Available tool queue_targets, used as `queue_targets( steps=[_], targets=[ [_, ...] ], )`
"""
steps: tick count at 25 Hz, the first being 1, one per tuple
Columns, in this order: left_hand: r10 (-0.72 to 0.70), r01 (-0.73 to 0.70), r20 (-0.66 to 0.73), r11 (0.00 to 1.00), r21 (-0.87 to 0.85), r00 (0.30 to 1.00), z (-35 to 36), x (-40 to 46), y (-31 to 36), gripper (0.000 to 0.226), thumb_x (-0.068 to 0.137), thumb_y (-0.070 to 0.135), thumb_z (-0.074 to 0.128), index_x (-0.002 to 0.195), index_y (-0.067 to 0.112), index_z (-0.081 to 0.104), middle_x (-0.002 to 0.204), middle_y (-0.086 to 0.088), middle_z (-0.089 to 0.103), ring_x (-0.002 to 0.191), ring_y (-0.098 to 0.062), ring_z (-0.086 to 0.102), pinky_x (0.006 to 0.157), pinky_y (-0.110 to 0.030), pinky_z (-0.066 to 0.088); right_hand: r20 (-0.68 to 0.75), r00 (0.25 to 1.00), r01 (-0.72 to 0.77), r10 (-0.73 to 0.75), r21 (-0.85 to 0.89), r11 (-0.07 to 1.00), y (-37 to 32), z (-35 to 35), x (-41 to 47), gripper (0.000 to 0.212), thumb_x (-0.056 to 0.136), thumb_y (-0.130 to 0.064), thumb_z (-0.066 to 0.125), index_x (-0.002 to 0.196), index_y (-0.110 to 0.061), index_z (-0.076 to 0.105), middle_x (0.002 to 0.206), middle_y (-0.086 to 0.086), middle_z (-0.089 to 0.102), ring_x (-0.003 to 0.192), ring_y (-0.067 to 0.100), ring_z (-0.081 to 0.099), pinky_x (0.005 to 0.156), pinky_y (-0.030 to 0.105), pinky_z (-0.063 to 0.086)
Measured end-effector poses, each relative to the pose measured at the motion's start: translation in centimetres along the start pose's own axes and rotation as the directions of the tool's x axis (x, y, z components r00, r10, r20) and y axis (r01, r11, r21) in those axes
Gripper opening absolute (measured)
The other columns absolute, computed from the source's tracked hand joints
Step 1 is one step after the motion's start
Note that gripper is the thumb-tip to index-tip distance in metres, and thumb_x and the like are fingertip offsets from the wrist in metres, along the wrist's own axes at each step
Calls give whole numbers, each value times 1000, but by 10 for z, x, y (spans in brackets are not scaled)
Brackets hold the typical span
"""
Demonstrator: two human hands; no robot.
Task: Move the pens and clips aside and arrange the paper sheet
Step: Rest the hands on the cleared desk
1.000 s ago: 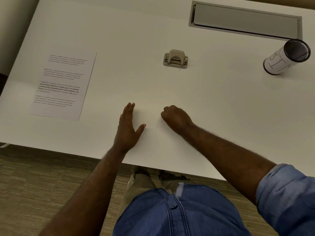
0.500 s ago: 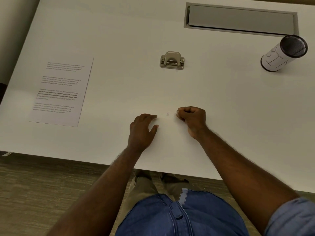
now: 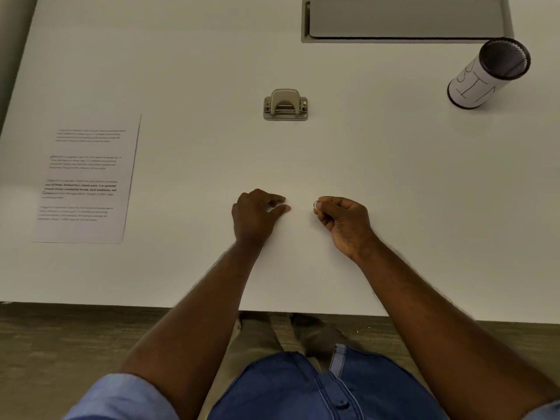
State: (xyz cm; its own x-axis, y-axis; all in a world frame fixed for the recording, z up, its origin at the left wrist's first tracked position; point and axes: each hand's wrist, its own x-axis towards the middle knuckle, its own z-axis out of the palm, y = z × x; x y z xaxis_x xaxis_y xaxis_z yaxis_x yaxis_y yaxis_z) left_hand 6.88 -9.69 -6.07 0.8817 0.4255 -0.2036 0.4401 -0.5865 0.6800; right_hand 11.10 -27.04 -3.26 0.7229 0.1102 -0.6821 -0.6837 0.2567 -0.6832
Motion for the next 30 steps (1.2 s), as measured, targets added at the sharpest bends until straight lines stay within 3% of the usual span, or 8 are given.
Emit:
queue_targets(
  steps=[4, 8, 13, 19, 22, 24, 27, 30],
  targets=[
    [2, -4, 22, 996, 84, 1000, 0, 5, 1, 12, 69, 43, 74, 78, 35, 75, 85, 13, 72, 72, 2, 48, 72, -27, 43, -23, 1000, -9, 9, 22, 1000, 0, -5, 0, 12, 76, 10, 65, 77, -2, 69, 73, 12, 67, 63, 16, 65, 61, 19, 55],
    [38, -47, 57, 984, 169, 998, 1, 6, 6, 7, 75, 36, 69, 76, 31, 74, 86, 10, 71, 82, -13, 61, 73, -36, 48, -42, 999, -14, 15, 30, 999, 3, -8, -1, 14, 75, 10, 65, 73, -3, 70, 68, 9, 69, 62, 15, 67, 60, 19, 55],
    [197, -225, 120, 928, 296, 973, 0, 8, 7, 10, 85, 29, 62, 83, 25, 71, 90, 6, 66, 88, -22, 56, 70, -31, 30, -61, 998, -27, 29, 26, 999, 9, -8, -5, 14, 77, 10, 64, 75, -3, 69, 75, 13, 67, 67, 19, 65, 60, 18, 55],
    [221, -300, 251, 890, 343, 942, -1, 16, 3, 18, 92, 32, 54, 89, 19, 65, 98, 0, 62, 99, -24, 50, 77, -32, 25, -118, 993, 10, -1, 69, 998, 12, -6, -9, 16, 76, 10, 64, 73, -4, 69, 73, 11, 65, 67, 18, 64, 60, 17, 55],
    [77, -122, 211, 970, 209, 974, -12, 18, 2, 15, 90, 29, 54, 82, 24, 66, 96, 4, 65, 96, -21, 53, 77, -33, 31, -143, 990, 24, -9, 102, 995, 11, -6, -16, 14, 77, 9, 64, 76, -4, 69, 69, 9, 68, 66, 17, 64, 62, 18, 55],
    [-5, 2, 180, 1000, 17, 984, -25, 18, -3, 14, 90, 28, 57, 81, 23, 66, 96, 4, 67, 94, -18, 57, 80, -35, 41, -167, 986, 36, -10, 153, 988, 7, -5, -22, 13, 77, 9, 64, 77, -3, 69, 65, 5, 71, 64, 15, 67, 62, 18, 56],
    [-76, 150, 213, 923, -355, 974, -50, 11, -3, 15, 91, 25, 59, 77, 23, 65, 83, 9, 65, 78, -4, 58, 72, -26, 45, -196, 980, 75, -31, 223, 972, -3, -1, -33, 14, 78, 9, 64, 75, -4, 69, 63, 3, 71, 63, 13, 68, 64, 17, 57],
    [-95, 216, 273, 862, -459, 957, -70, 4, 9, 22, 91, 28, 60, 70, 23, 61, 61, 16, 50, 51, 3, 42, 53, -19, 34, -207, 976, 125, -73, 251, 960, -16, 1, -48, 14, 79, 9, 63, 76, -4, 68, 63, 4, 70, 64, 13, 67, 62, 17, 56]
  ],
)
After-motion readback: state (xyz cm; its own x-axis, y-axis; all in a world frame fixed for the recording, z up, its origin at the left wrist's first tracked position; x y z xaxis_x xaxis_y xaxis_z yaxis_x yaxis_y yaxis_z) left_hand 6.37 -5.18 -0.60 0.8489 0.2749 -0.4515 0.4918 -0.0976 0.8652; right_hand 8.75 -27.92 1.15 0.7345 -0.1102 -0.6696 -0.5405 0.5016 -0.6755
